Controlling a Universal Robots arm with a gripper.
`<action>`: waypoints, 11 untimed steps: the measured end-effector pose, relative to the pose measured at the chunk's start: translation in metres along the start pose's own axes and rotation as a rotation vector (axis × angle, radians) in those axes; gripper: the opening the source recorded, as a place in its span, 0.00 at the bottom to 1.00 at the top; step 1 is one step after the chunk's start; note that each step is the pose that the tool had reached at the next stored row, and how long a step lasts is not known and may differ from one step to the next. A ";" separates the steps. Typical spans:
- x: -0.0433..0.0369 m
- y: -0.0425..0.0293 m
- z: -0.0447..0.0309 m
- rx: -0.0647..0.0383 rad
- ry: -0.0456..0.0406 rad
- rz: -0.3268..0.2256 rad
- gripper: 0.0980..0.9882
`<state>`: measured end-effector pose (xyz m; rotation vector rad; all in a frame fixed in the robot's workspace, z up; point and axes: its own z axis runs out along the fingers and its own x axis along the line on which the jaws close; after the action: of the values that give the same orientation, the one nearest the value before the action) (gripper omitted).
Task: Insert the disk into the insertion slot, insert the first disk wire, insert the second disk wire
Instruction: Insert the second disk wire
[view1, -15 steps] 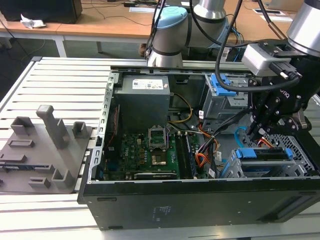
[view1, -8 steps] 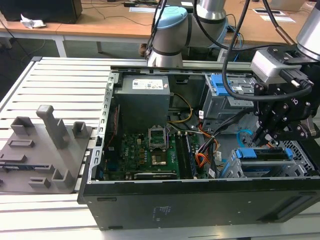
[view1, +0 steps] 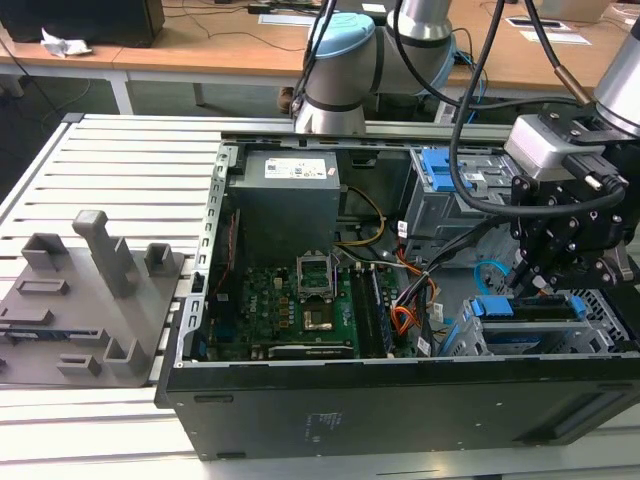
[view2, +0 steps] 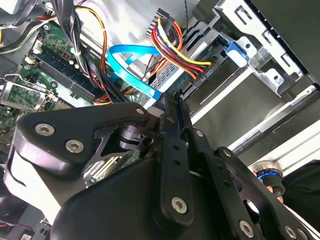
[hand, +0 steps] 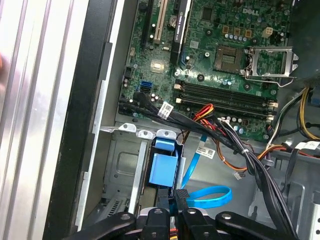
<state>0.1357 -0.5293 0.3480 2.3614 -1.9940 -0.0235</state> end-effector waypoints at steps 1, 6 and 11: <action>0.0000 -0.0001 0.0001 0.000 -0.0001 0.000 0.07; 0.0000 -0.0001 0.0002 -0.001 -0.0016 0.027 0.07; 0.0000 -0.0001 0.0005 -0.003 -0.0060 0.126 0.07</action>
<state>0.1358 -0.5293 0.3475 2.2312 -2.1401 -0.0283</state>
